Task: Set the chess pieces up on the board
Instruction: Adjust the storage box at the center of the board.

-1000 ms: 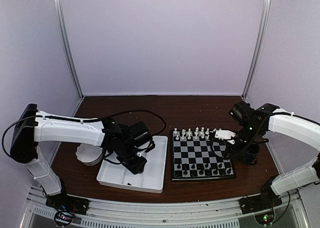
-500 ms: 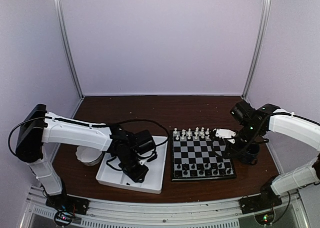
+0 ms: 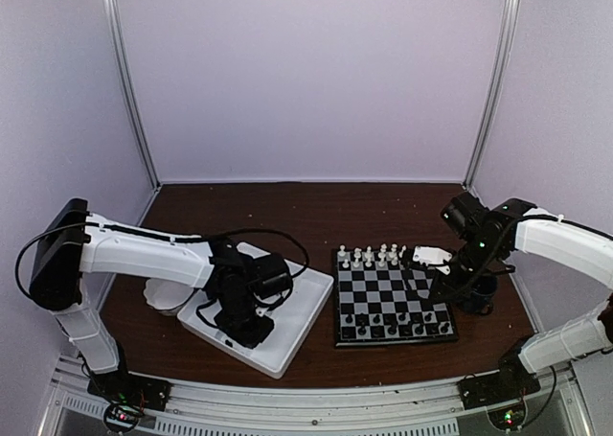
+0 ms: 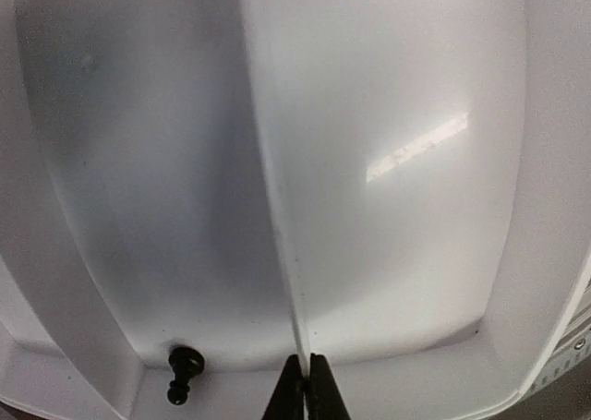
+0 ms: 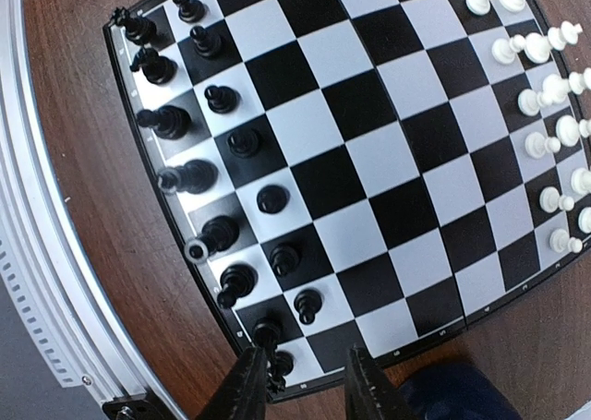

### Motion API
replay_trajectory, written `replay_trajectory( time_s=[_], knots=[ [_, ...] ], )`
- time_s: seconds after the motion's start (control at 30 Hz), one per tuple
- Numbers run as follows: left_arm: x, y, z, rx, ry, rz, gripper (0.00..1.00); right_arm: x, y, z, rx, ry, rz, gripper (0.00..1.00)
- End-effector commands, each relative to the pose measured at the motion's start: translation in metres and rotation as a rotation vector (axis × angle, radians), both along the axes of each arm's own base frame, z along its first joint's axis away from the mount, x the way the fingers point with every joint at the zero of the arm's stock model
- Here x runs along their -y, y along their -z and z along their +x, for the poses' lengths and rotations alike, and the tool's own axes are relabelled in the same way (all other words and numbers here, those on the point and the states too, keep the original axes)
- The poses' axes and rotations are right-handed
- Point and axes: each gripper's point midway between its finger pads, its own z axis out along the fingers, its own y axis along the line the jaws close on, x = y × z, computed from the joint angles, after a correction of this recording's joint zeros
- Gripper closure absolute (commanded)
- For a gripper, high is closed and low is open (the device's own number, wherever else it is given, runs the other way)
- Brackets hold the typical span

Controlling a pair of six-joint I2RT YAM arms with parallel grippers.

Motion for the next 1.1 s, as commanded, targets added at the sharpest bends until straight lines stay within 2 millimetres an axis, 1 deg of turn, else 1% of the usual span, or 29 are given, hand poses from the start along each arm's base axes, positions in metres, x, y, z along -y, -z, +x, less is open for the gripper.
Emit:
replay_trajectory(
  time_s=[0.0, 0.07, 0.1, 0.17, 0.3, 0.37, 0.43, 0.63, 0.73, 0.77, 0.8, 0.87, 0.9, 0.93, 1.0, 1.07],
  knots=[
    [-0.003, -0.03, 0.017, 0.08, -0.013, 0.068, 1.0, -0.001, 0.001, -0.001, -0.01, 0.001, 0.02, 0.69],
    [-0.007, -0.046, 0.023, 0.112, -0.026, 0.09, 1.0, -0.001, 0.001, -0.001, -0.012, 0.002, 0.02, 0.69],
    [-0.008, -0.051, 0.024, 0.121, -0.035, 0.093, 1.0, -0.001, 0.002, -0.001, -0.015, 0.002, 0.02, 0.69],
    [-0.01, -0.053, 0.023, 0.119, -0.047, 0.093, 1.0, -0.002, 0.003, -0.001, -0.019, 0.002, 0.02, 0.69],
    [-0.018, -0.049, 0.021, 0.114, -0.071, 0.129, 1.0, -0.002, 0.004, -0.001, -0.027, -0.001, 0.017, 0.69],
    [-0.028, -0.04, 0.02, 0.116, -0.072, 0.171, 1.0, -0.002, 0.005, -0.001, -0.031, -0.001, 0.017, 0.69],
    [-0.031, -0.033, 0.016, 0.097, -0.069, 0.193, 1.0, -0.002, 0.005, -0.002, -0.034, -0.002, 0.017, 0.69],
    [-0.027, -0.018, 0.005, 0.055, -0.076, 0.161, 1.0, -0.003, 0.007, -0.002, -0.042, -0.002, 0.016, 0.69],
    [-0.024, -0.015, 0.002, 0.062, -0.066, 0.149, 1.0, -0.003, 0.007, -0.002, -0.046, -0.005, 0.017, 0.69],
    [-0.022, -0.011, 0.0, 0.058, -0.061, 0.144, 1.0, -0.003, 0.007, -0.003, -0.049, -0.007, 0.018, 0.69],
    [-0.022, -0.007, -0.002, 0.051, -0.063, 0.148, 0.95, -0.004, 0.007, -0.003, -0.052, -0.01, 0.02, 0.69],
    [-0.022, -0.005, -0.003, 0.055, -0.055, 0.156, 0.82, -0.004, 0.008, -0.003, -0.054, -0.009, 0.02, 0.69],
    [-0.02, -0.007, -0.003, 0.06, -0.05, 0.148, 0.78, -0.004, 0.008, -0.004, -0.055, -0.011, 0.019, 0.69],
    [-0.016, -0.014, -0.002, 0.069, -0.047, 0.124, 0.75, -0.004, 0.008, -0.004, -0.056, -0.01, 0.019, 0.69],
    [-0.008, -0.032, 0.004, 0.107, -0.048, 0.063, 0.74, -0.004, 0.008, -0.004, -0.057, -0.011, 0.021, 0.69],
    [-0.008, -0.052, 0.013, 0.179, -0.06, 0.016, 0.71, -0.004, 0.008, -0.004, -0.059, -0.012, 0.021, 0.69]
  ],
)
